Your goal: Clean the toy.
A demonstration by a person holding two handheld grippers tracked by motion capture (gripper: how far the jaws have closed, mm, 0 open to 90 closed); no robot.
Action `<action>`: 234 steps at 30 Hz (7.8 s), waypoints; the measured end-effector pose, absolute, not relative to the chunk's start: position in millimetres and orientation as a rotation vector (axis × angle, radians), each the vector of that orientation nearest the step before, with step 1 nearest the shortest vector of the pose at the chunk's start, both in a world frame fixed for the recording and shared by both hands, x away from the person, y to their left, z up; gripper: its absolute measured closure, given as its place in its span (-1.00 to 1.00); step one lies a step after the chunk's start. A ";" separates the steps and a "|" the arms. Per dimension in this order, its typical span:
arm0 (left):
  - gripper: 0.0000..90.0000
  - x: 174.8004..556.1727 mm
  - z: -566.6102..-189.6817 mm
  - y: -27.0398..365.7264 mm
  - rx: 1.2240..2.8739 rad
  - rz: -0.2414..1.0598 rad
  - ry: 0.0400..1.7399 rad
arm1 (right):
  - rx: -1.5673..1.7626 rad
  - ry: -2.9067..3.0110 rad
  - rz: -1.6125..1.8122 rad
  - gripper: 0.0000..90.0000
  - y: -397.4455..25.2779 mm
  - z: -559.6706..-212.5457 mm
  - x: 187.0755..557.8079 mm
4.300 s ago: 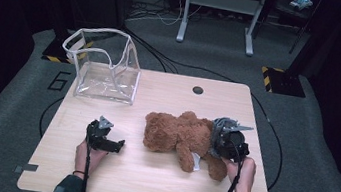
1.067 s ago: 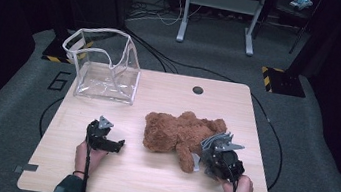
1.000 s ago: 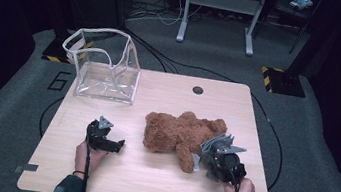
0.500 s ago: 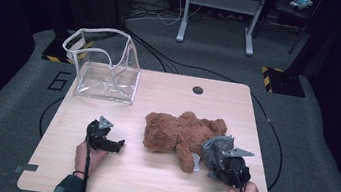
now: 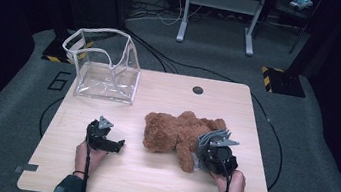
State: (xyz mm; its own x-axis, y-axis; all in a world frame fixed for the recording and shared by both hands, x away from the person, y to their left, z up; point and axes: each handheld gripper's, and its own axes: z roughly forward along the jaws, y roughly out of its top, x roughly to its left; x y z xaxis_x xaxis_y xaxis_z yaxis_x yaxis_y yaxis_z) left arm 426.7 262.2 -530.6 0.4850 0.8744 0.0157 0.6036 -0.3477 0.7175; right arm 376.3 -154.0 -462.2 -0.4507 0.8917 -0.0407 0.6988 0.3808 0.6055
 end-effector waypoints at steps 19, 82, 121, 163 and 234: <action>-0.97 426.7 -530.6 262.3 2.078 0.533 1.215 | 1.397 2.306 0.734 0.53 -172.7 -462.5 341.3; -0.97 426.8 -530.3 262.5 2.081 0.529 1.216 | 1.271 2.244 0.738 0.53 -117.1 -437.2 384.9; -0.97 426.8 -530.2 262.7 2.082 0.529 1.215 | 1.281 2.332 0.867 0.53 -109.9 -433.1 394.5; -0.97 426.8 -530.4 262.5 2.080 0.529 1.216 | 1.159 2.397 0.873 0.51 -81.7 -417.2 376.1; -0.97 426.8 -530.3 262.7 2.082 0.529 1.215 | 1.051 2.558 0.863 0.55 -26.1 -474.3 374.6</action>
State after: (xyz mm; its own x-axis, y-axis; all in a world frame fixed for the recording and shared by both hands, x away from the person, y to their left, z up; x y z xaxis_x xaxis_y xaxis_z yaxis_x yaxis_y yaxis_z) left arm 426.8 262.7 -530.3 0.4866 0.8735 0.0151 0.6063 -0.3501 0.7140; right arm 374.6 -26.1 -474.3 -0.7109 0.7033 -0.0006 0.5591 0.5657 0.6061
